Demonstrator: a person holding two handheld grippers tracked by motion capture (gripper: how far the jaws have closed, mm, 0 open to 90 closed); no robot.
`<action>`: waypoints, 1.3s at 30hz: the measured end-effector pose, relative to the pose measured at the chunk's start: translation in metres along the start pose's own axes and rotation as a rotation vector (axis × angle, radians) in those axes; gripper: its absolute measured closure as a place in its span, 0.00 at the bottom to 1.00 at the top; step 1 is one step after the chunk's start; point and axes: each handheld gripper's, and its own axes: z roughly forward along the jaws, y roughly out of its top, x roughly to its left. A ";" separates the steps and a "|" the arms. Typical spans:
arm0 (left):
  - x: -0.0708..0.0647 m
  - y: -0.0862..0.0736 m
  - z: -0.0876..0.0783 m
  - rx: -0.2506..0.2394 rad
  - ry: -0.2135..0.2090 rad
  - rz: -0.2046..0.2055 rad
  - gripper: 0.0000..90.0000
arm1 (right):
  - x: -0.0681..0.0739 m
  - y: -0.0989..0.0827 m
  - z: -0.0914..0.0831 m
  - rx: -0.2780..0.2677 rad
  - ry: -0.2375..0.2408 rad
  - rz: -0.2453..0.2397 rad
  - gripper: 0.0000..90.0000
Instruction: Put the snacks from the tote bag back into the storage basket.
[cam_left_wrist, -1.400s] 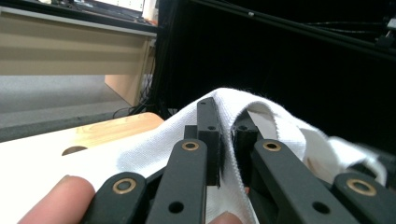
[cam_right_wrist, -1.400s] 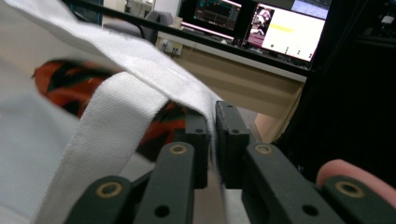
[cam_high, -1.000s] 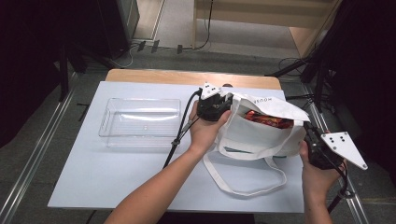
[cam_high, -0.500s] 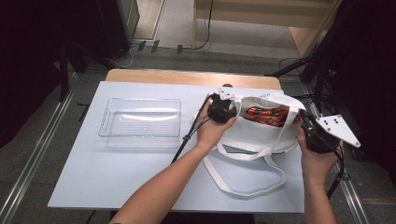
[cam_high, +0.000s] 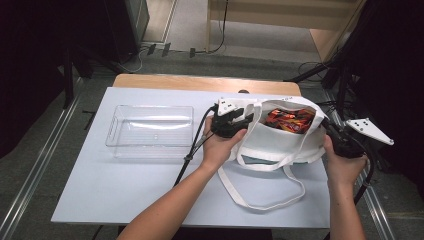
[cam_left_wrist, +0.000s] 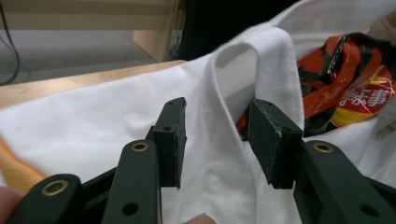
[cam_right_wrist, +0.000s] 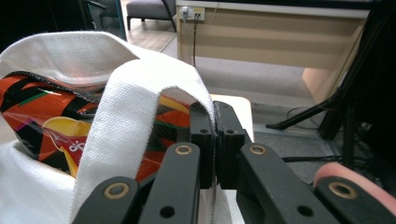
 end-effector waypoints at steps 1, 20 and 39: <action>0.001 0.002 -0.002 -0.016 -0.006 -0.008 0.64 | -0.001 -0.001 0.000 0.000 0.010 0.012 0.99; -0.040 0.014 0.016 -0.021 -0.141 0.134 0.60 | 0.007 -0.008 0.003 -0.010 0.080 0.035 0.99; -0.025 0.012 0.006 0.010 -0.234 0.137 1.00 | -0.017 -0.012 0.023 0.046 -0.041 0.044 0.99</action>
